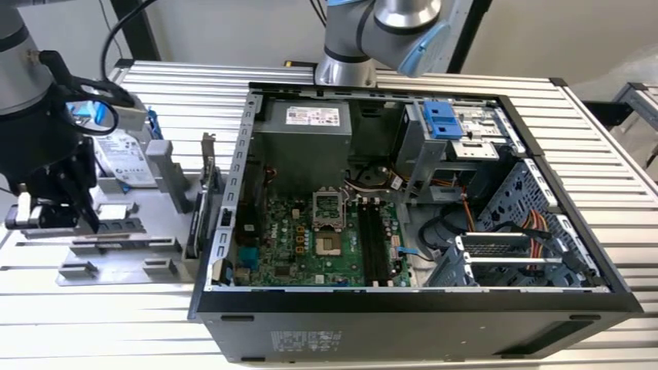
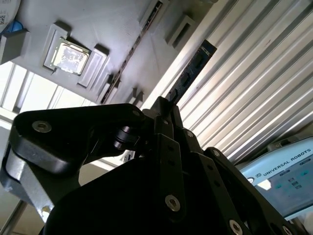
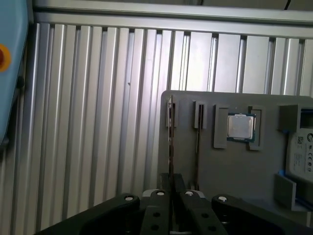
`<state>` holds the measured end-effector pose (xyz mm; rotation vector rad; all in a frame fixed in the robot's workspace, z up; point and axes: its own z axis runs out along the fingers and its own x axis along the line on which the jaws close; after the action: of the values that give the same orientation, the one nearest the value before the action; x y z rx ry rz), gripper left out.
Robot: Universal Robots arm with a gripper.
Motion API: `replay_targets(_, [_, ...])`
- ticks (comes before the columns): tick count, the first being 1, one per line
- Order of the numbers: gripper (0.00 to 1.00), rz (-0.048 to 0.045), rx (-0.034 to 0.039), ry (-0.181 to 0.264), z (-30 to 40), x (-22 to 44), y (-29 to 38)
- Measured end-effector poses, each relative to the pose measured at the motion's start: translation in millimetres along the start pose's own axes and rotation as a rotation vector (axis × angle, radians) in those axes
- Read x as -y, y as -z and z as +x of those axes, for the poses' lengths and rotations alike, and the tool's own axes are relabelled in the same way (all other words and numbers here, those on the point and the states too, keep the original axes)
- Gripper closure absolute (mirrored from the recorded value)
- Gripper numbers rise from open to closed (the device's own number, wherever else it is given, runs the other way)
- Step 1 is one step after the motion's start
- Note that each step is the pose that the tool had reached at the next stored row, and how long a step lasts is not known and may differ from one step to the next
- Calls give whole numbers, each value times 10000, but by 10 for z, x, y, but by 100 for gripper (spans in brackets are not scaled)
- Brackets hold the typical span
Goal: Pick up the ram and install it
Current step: 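Pick up the ram and move it above insertion slot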
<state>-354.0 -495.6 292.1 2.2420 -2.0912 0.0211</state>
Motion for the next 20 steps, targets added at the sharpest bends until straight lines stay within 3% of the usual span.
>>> replay_targets(20, [100, 0, 0, 0, 12, -9, 191])
